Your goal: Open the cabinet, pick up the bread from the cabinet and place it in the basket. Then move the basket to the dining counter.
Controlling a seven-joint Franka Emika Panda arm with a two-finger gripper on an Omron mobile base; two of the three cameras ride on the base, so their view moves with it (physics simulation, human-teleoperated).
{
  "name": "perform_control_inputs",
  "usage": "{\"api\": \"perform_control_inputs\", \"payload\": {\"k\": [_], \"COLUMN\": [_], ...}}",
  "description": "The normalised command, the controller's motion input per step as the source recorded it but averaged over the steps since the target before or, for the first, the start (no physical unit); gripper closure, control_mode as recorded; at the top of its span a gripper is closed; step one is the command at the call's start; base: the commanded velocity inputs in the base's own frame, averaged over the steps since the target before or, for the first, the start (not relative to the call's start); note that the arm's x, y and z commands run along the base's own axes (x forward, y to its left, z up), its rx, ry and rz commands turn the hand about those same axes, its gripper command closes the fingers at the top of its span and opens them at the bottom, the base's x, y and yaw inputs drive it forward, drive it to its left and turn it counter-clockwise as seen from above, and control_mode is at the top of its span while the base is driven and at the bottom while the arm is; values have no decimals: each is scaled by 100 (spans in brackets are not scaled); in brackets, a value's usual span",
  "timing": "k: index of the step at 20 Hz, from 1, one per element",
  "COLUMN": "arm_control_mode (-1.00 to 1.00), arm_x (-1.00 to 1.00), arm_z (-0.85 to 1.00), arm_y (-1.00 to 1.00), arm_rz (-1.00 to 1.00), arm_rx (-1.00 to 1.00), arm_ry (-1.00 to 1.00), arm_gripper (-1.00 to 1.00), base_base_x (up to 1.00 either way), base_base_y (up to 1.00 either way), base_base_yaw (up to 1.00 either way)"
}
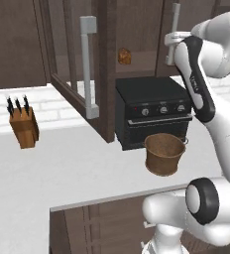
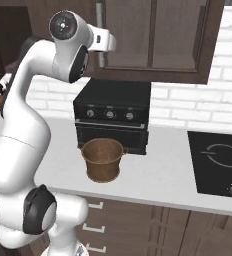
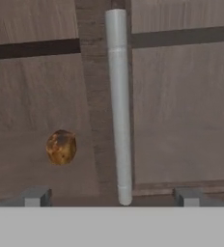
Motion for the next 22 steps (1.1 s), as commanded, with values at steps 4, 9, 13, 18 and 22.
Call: {"api": "perform_control_inputs", "payload": {"k": [4, 9, 13, 18, 22], "arm_control_mode": [-100, -100, -100, -100, -100], "arm_x": [44, 50, 56, 64, 68], "arm_z": [0, -2, -3, -7, -8], "arm_y": [0, 0, -1, -23, -11], "arm_rz": [0, -1, 0, 0, 0], "arm_rx": [0, 0, 0, 0, 0], "arm_ry": [0, 0, 0, 0, 0], "arm_gripper": [-100, -100, -100, -100, -100], "base_base_x": [0, 0, 0, 0, 0], "base_base_y": [0, 0, 0, 0, 0], "base_base_yaw": [0, 0, 0, 0, 0]}}
